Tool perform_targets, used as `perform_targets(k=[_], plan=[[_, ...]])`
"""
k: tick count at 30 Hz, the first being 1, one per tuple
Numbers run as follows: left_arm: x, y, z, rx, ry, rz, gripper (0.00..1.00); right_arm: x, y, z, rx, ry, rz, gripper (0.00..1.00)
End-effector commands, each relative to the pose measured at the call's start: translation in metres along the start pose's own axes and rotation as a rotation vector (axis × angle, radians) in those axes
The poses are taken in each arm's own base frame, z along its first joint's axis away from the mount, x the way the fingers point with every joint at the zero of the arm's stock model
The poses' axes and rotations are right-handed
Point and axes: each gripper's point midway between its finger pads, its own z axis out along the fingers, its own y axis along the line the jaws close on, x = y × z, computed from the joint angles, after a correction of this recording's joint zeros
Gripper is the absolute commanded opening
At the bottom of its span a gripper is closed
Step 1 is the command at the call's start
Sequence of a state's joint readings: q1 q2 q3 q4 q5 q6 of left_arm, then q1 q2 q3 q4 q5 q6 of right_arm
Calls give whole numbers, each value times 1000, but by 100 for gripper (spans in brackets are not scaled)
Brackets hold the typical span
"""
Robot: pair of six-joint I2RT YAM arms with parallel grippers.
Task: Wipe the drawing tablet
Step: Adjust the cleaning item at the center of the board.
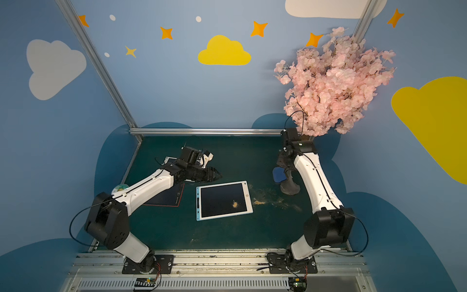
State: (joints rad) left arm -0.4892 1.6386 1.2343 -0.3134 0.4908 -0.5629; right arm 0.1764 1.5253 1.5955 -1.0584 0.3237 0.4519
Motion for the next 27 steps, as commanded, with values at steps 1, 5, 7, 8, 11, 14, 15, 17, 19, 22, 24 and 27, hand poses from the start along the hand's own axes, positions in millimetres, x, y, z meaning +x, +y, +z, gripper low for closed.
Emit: perform_targets(k=[1, 5, 7, 8, 11, 14, 15, 17, 19, 22, 24, 27], plan=[[-11, -24, 3, 123, 20, -22, 50, -26, -8, 3, 44, -126, 41, 0], [-12, -29, 2, 140, 34, -19, 50, -42, -14, -6, 84, -165, 49, 0], [-11, -31, -1, 138, 37, -3, 50, -43, -22, -11, 134, -169, 43, 0], [-9, -31, -2, 132, 41, 5, 50, -44, -29, -14, 166, -178, 40, 0], [-7, -27, -4, 123, 48, 25, 50, -41, -45, -18, 238, -190, 44, 0], [-7, -23, -5, 134, 55, 27, 50, -36, -42, -14, 201, -175, 33, 0], [-7, -21, -5, 137, 57, 27, 50, -33, -30, -10, 128, -157, 6, 0], [-8, -16, -6, 139, 57, 22, 50, -27, 3, -4, -51, -120, -63, 0], [-11, -10, -8, 148, 53, 1, 50, -20, 31, 5, -192, -74, -104, 0], [-14, -8, -13, 182, 30, -27, 50, -9, 54, 40, -258, 71, -108, 0], [-15, -8, -16, 183, 17, -23, 50, -10, 65, 65, -254, 159, -84, 0], [-15, -10, -19, 179, 16, -13, 50, -22, 65, 97, -159, 244, -129, 4]])
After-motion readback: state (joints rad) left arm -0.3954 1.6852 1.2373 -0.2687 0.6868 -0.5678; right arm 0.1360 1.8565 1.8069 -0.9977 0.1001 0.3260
